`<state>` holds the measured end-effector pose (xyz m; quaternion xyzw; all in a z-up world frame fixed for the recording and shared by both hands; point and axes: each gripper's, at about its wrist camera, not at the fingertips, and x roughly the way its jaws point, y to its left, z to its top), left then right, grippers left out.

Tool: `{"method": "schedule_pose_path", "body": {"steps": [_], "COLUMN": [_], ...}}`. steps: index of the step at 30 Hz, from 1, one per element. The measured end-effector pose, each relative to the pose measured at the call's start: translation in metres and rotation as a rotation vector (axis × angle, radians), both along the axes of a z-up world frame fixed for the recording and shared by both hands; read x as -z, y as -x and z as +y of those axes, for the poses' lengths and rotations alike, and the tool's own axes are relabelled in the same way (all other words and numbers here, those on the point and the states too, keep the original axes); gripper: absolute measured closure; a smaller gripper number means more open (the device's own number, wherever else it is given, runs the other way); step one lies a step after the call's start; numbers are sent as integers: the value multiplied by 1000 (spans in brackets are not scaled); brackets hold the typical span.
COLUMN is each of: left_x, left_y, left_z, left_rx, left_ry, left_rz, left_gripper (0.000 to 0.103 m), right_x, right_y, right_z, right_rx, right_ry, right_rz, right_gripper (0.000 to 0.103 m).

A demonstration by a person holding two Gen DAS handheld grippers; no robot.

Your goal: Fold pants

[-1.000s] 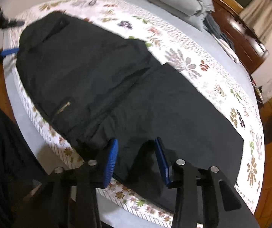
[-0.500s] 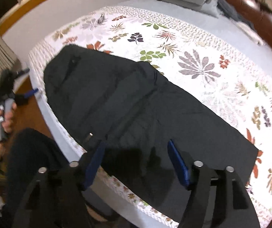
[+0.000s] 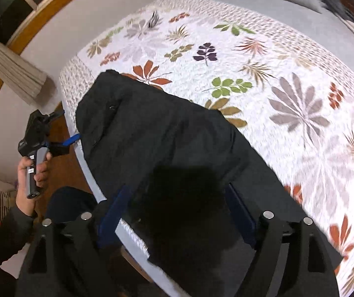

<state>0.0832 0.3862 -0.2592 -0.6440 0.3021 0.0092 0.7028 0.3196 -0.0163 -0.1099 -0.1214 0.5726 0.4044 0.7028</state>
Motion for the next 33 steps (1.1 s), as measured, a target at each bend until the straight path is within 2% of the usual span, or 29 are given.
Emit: {"method": "schedule_pose_path", "body": {"steps": [5, 11, 19, 24, 27, 28, 29, 31, 33], "left_x": [2, 13, 5, -2, 9, 9, 6, 5, 10], "left_y": [-12, -19, -16, -23, -26, -27, -28, -30, -29], "left_z": [-6, -6, -16, -17, -10, -9, -11, -13, -15], "left_rx": [34, 21, 16, 28, 9, 12, 19, 27, 27], "left_ry": [-5, -3, -48, 9, 121, 130, 110, 81, 74], "left_rz": [-5, -1, -39, -56, -67, -75, -77, -62, -42], "left_gripper": [3, 3, 4, 6, 6, 7, 9, 20, 37], "right_x": [2, 2, 34, 54, 65, 68, 70, 76, 81], "right_y": [-33, -64, -88, -91, -93, -93, -93, -94, -95], "right_z": [44, 115, 222, 274, 293, 297, 303, 313, 320], "right_rx": [-80, -210, -368, -461, -481, -490, -505, -523, -539], "right_ry": [-33, -45, -8, 10, 24, 25, 25, 19, 21], "right_rz": [101, 176, 275, 336, 361, 370, 380, 400, 421], "right_gripper": [22, 18, 17, 16, 16, 15, 15, 15, 15]}}
